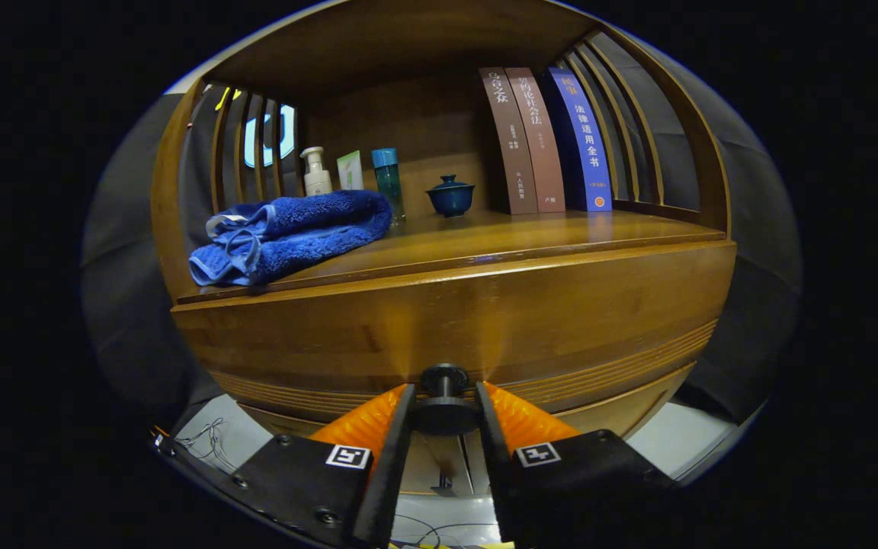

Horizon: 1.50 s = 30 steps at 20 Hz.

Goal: Pull open the drawer, take out the items inside it, and place them on the countertop above the cabinet.

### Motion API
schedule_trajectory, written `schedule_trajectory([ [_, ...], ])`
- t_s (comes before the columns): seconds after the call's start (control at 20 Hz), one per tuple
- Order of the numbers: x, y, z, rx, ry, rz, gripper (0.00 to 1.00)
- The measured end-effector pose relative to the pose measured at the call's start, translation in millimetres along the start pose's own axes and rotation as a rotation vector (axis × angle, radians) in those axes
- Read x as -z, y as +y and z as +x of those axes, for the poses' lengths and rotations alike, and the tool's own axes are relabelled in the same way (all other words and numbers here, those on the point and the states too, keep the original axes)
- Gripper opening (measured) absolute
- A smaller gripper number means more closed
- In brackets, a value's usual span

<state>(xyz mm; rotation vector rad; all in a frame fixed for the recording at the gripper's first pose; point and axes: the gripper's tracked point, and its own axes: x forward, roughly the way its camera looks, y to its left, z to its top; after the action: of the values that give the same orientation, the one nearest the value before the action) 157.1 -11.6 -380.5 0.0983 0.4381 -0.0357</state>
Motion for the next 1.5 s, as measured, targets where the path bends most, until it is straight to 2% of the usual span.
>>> schedule_trajectory([
  [0.05,0,0,-2,0.002,0.001,0.000,0.50],
  [0.1,1,0,4,0.000,0.004,0.000,0.49],
  [0.15,0,1,0,0.001,0.011,-0.010,0.42],
  [0.5,3,-1,-7,0.002,0.032,-0.023,0.42],
  [0.65,10,-4,-15,0.014,0.037,-0.052,0.26],
  [1.5,45,-6,-131,-0.004,0.095,-0.046,0.26],
])
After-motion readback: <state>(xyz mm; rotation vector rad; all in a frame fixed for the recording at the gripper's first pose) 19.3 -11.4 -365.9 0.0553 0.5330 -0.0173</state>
